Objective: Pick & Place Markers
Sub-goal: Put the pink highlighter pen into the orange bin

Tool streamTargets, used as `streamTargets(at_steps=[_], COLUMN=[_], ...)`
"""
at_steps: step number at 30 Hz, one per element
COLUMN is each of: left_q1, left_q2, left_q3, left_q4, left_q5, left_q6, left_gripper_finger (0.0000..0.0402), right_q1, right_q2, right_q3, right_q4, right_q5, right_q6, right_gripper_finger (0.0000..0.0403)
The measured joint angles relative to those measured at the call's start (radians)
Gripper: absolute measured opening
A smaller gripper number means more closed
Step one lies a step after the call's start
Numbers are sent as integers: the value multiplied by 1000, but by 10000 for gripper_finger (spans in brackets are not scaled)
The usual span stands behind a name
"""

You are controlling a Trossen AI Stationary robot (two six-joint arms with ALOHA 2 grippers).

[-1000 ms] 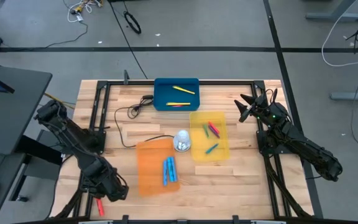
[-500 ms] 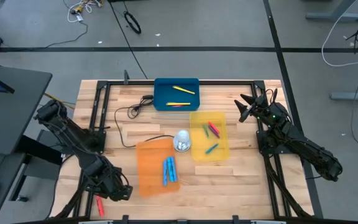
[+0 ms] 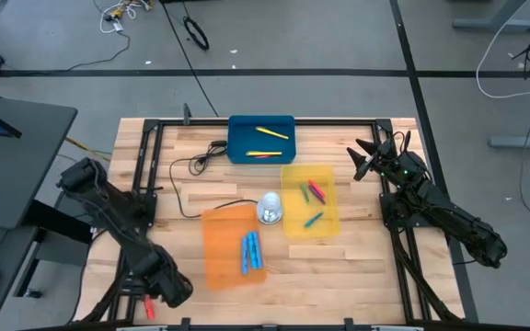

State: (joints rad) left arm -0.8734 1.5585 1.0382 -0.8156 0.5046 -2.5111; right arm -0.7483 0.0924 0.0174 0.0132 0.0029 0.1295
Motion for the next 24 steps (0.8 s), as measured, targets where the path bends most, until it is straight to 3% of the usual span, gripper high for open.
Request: streamTargets(at_steps=[4, 12, 24], left_q1=[-30, -34, -85], left_q2=[52, 155, 235], left_q3=[0, 0, 0], left_q4=[29, 116, 85], left_q5=[68, 2, 23], left_q6=[-55, -76, -65], left_gripper_finger=[233, 233, 233], right_q1=[0, 0, 0], right_q2=[0, 0, 0], right_q3=[0, 0, 0], right_q4=[0, 0, 0], right_q5=[0, 0, 0], right_q6=[0, 0, 0], right_gripper_finger=[245, 245, 245])
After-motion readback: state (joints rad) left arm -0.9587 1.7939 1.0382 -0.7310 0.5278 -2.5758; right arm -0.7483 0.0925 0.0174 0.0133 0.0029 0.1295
